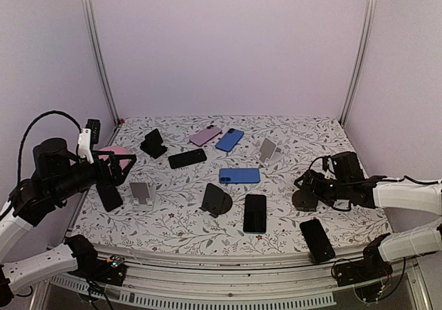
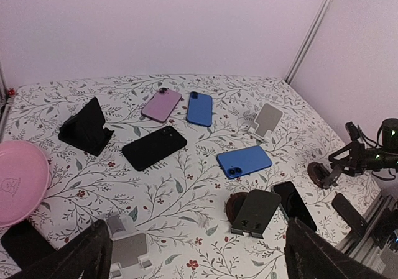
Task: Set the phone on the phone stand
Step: Move the phone stand to the center of the board.
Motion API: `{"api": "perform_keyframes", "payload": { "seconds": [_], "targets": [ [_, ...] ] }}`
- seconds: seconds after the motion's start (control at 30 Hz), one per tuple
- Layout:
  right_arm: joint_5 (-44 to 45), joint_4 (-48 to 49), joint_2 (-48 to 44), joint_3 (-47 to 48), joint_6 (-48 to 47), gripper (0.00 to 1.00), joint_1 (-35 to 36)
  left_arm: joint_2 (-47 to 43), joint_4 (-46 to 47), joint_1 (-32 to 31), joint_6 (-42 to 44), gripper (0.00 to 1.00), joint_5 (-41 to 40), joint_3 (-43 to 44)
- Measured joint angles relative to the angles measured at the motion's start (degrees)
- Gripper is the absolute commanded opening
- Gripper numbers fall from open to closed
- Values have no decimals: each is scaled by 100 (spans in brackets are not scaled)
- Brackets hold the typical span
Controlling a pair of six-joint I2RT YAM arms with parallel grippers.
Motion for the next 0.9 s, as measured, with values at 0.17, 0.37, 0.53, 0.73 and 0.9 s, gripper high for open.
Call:
{"api": "perform_keyframes", "payload": {
  "seconds": [0.17, 0.37, 0.53, 0.73, 0.9],
  "targets": [
    [0, -48, 15, 142, -76, 99, -85, 0, 2, 0, 0, 97, 0, 0],
    [140, -358, -13, 638, -310, 99, -271, -2, 0, 0, 0, 97, 2, 0],
    [302, -680, -435, 785, -490, 99, -278, -28, 2, 0, 0, 97, 9, 0],
    [944, -1228, -1202, 791, -533, 99, 245, -46, 4, 0, 0, 97, 26, 0],
    [1685, -1692, -1360, 782, -275, 99, 1080, -46, 4, 0, 0, 97, 37, 0]
  ]
}}
